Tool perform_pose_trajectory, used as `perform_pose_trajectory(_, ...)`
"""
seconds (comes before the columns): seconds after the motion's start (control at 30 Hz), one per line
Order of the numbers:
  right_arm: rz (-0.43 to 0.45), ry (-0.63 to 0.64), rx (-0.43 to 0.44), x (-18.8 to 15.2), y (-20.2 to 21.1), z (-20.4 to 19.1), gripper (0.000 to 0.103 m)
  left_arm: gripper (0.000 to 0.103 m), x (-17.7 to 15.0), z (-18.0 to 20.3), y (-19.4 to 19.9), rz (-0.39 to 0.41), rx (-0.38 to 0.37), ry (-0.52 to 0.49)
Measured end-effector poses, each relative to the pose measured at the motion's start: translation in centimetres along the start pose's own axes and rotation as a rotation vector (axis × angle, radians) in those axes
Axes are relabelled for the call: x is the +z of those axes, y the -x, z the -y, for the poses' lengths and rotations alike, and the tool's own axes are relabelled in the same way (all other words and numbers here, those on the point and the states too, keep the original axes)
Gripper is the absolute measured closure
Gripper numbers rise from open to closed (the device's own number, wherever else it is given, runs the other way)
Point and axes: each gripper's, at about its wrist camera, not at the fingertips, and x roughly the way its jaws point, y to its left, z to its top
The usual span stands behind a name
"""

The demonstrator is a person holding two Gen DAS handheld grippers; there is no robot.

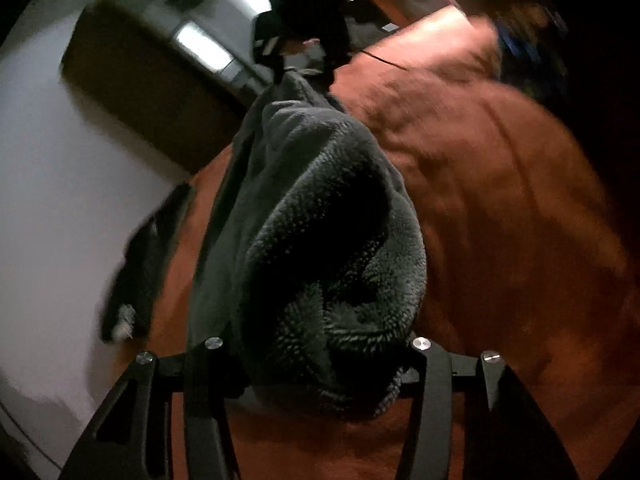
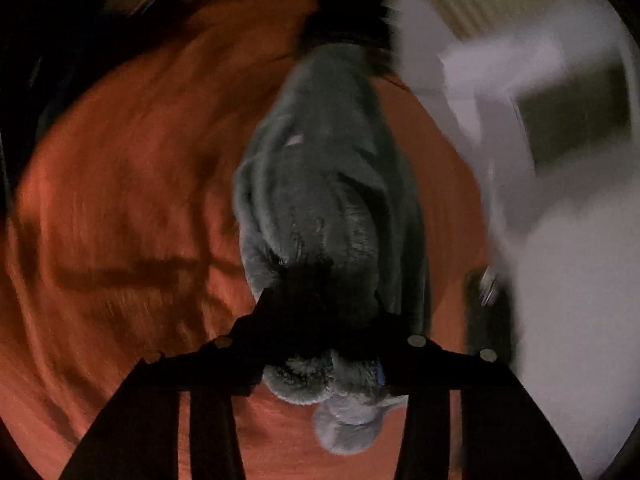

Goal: Fold clothes

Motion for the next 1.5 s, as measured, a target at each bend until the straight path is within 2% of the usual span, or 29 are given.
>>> perform_pose_trajectory(0.1,0.052,-0.311,0.084,0.3,2.5,5.6,0.065,0.053,1.4,-3.4,1.5,0.003,-0.082,0.198)
perform_pose_trajectory(0.23,0.113,-0.467,0.119,0.1,5.2,9.6,0.068,0.053,2.4,-8.3,3.6,0.032,-0.163,0.443)
perform_pose_trajectory(0.33,0.154,-0.562,0.140,0.1,7.1,12.3,0.080,0.054,2.6,-11.1,4.7,0.068,-0.222,0.590)
perform_pose_trajectory(0.37,0.181,-0.622,0.162,-0.2,7.8,13.5,0.097,0.054,2.4,-12.1,5.1,0.081,-0.257,0.642)
perform_pose_trajectory(0.47,0.250,-0.830,0.233,-2.1,9.3,17.7,0.097,0.054,1.1,-14.8,6.2,0.149,-0.341,0.798)
perform_pose_trajectory(0.53,0.186,-0.835,0.179,-3.3,8.1,18.7,0.096,0.054,-0.5,-16.2,5.7,0.177,-0.364,0.902)
perform_pose_trajectory(0.57,0.152,-0.847,0.194,-4.2,6.8,18.6,0.095,0.054,-1.6,-16.6,4.9,0.178,-0.363,0.950)
perform_pose_trajectory(0.7,0.133,-0.856,0.273,-5.9,4.9,15.6,0.090,0.054,-5.1,-15.9,0.9,0.109,-0.340,0.990)
perform_pose_trajectory(0.77,0.144,-0.825,0.306,-5.6,5.6,13.9,0.090,0.054,-5.6,-15.5,0.8,0.106,-0.338,0.987)
perform_pose_trajectory(0.83,0.183,-0.836,0.343,-5.1,7.2,12.2,0.084,0.054,-5.9,-15.4,0.8,0.112,-0.337,0.994)
perform_pose_trajectory(0.9,0.163,-0.869,0.324,-5.0,8.7,10.8,0.030,0.054,-6.1,-15.5,0.8,0.116,-0.339,1.004)
perform_pose_trajectory(0.97,0.102,-0.943,0.257,-5.4,9.9,9.6,0.021,0.054,-6.2,-15.5,0.6,0.117,-0.337,1.005)
perform_pose_trajectory(1.03,0.054,-0.995,0.242,-5.5,11.0,7.0,0.018,0.053,-6.2,-15.6,0.5,0.119,-0.336,1.005)
perform_pose_trajectory(1.07,0.035,-1.006,0.241,-5.4,11.4,5.5,0.013,0.053,-6.1,-15.7,0.5,0.120,-0.336,1.004)
perform_pose_trajectory(1.1,0.013,-0.991,0.236,-5.2,11.6,3.9,0.013,0.053,-6.1,-15.6,0.5,0.119,-0.335,1.003)
perform_pose_trajectory(1.13,-0.012,-0.921,0.221,-4.4,11.5,1.8,0.013,0.053,-6.1,-15.6,0.5,0.118,-0.334,1.003)
perform_pose_trajectory(1.23,-0.061,-0.645,0.164,-1.3,10.4,-4.2,0.013,0.053,-6.1,-15.6,0.5,0.116,-0.331,1.003)
perform_pose_trajectory(1.37,-0.037,-0.487,0.024,0.9,8.6,-6.5,0.013,0.053,-6.0,-15.5,0.4,0.113,-0.317,1.013)
perform_pose_trajectory(1.43,-0.033,-0.393,-0.019,1.7,8.1,-7.2,0.016,0.053,-6.0,-15.4,0.3,0.112,-0.312,1.015)
perform_pose_trajectory(1.47,-0.037,-0.358,-0.047,1.9,8.0,-7.4,0.030,0.053,-6.0,-15.3,0.4,0.112,-0.310,1.016)
perform_pose_trajectory(1.5,-0.038,-0.339,-0.062,2.0,7.9,-7.3,0.049,0.053,-6.0,-15.2,0.4,0.113,-0.308,1.014)
